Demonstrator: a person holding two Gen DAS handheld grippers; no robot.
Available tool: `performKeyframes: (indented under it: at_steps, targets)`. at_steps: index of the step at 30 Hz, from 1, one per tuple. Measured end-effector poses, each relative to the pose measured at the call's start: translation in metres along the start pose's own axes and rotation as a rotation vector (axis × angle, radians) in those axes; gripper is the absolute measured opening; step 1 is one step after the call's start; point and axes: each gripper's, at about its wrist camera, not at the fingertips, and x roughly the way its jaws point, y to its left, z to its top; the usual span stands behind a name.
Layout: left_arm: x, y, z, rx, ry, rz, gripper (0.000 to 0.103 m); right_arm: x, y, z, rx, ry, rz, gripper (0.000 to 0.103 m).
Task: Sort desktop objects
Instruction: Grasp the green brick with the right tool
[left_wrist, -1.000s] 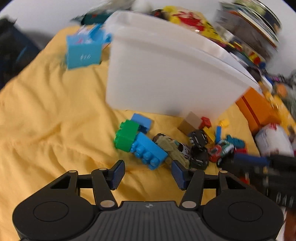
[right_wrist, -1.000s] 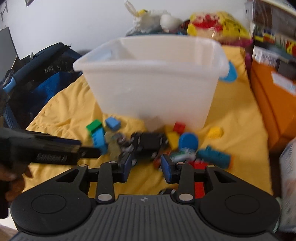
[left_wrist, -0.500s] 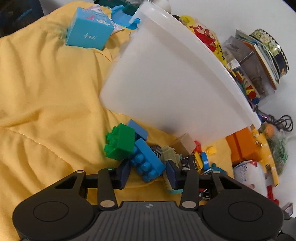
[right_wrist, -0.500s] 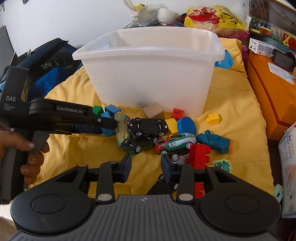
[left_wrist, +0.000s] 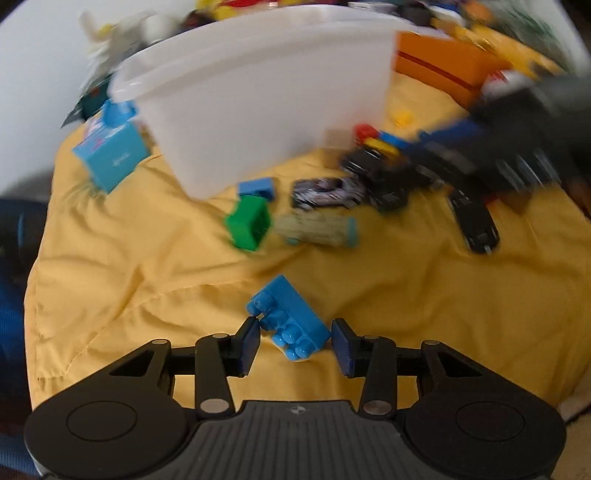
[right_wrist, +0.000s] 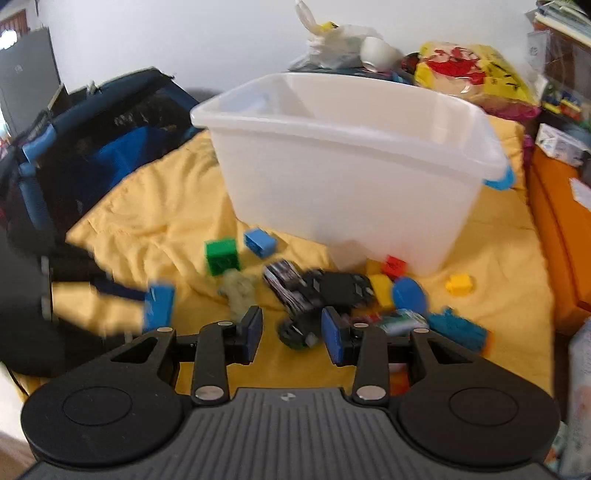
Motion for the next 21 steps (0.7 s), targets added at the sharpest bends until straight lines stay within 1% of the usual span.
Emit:
performKeyframes:
  at_steps: [2,4,6,8,12,14,16,19,21]
  targets:
    - [0.002,-0.003,-0.004,-0.002,-0.001,-0.001,0.047,0.012,0.001,0.012,0.030,-0.010,0.063,0.040]
    - [0.000,-0.001,-0.007,-0.046,-0.021,-0.021,0.047,0.026,0.007,0.024,0.011,-0.013,0.107,0.040]
    - [0.000,0.001,-0.011,-0.090,-0.012,-0.043,0.047,0.046,0.017,0.037,-0.032,0.013,0.124,0.040]
    - [0.002,0.003,-0.014,-0.113,-0.009,-0.044,0.048,0.067,0.029,0.048,-0.080,0.038,0.131,0.042]
    - [0.008,0.008,-0.012,-0.157,-0.017,-0.056,0.048,0.099,0.049,0.057,-0.165,0.098,0.127,0.044]
    - [0.009,0.008,-0.011,-0.154,-0.017,-0.054,0.048,0.108,0.053,0.055,-0.189,0.130,0.118,0.034]
    - [0.010,0.007,-0.010,-0.147,-0.023,-0.053,0.047,0.103,0.052,0.050,-0.200,0.119,0.117,0.034]
    - [0.012,0.007,-0.005,-0.123,-0.018,-0.059,0.047,0.073,0.041,0.037,-0.189,0.066,0.088,0.034]
    - [0.014,0.004,-0.001,-0.097,-0.014,-0.064,0.047,0.048,0.026,0.027,-0.143,0.035,0.070,0.034]
